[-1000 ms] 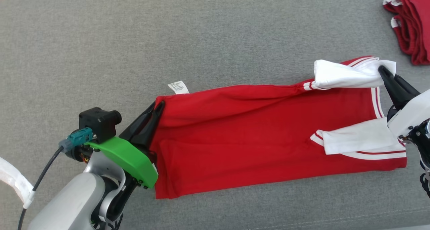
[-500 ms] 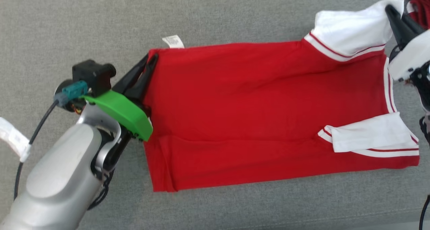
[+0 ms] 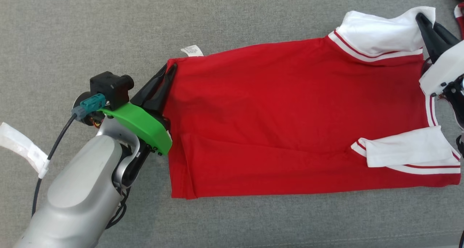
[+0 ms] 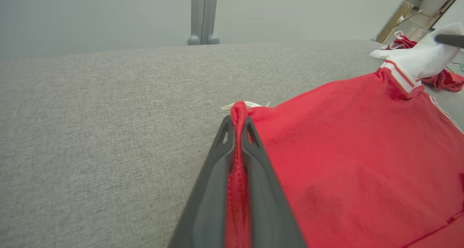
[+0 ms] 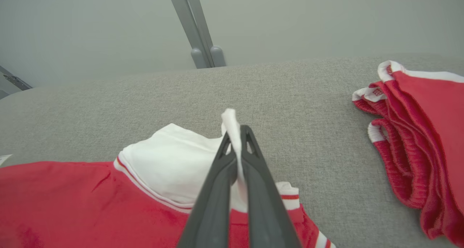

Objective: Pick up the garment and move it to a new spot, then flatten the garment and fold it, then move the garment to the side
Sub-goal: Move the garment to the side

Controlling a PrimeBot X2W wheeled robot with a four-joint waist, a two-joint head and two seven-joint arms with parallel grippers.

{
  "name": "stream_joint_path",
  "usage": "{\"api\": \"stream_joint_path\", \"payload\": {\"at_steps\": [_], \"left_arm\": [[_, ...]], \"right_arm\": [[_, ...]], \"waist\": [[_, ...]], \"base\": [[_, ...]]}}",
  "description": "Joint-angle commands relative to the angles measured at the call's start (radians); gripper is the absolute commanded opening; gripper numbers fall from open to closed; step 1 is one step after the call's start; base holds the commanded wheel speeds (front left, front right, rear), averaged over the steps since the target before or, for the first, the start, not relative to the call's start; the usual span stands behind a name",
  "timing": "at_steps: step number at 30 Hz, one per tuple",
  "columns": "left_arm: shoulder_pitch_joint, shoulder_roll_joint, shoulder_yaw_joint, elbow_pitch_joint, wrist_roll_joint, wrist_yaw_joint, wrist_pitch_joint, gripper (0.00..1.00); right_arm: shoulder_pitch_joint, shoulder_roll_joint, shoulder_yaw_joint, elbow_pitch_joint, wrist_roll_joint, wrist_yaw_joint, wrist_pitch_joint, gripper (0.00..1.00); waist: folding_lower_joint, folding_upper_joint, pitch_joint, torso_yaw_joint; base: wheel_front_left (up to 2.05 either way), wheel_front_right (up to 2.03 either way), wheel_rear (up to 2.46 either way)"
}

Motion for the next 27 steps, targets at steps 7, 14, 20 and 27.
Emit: {"api": "stream_joint_path", "payload": {"at_steps": [7, 14, 20, 27], "left_arm": [[0.065, 0.044, -0.006, -0.056, 0.005, 0.008, -0.025, 0.0], [0.131, 0.09, -0.016, -0.159, 0.03, 0.045, -0.04, 0.0], [0.193, 0.113, -0.01, -0.221, 0.028, 0.074, -0.063, 0.0], [0.263, 0.113, -0.008, -0.246, 0.014, 0.094, -0.087, 0.0]], "right_arm": [[0.114, -0.019, -0.018, -0.094, 0.045, 0.0, 0.011, 0.0], [0.202, 0.001, -0.028, -0.176, 0.056, 0.0, 0.008, 0.0], [0.264, 0.02, -0.043, -0.21, 0.063, 0.0, -0.002, 0.0], [0.333, 0.039, -0.054, -0.224, 0.068, 0.0, -0.012, 0.0]], "waist": [[0.0, 0.0, -0.043, -0.039], [0.0, 0.0, -0.053, -0.052], [0.0, 0.0, -0.066, -0.048], [0.0, 0.0, -0.092, -0.048]], "base": [[0.0, 0.0, 0.0], [0.0, 0.0, 0.0], [0.0, 0.0, 0.0], [0.0, 0.0, 0.0]]}}
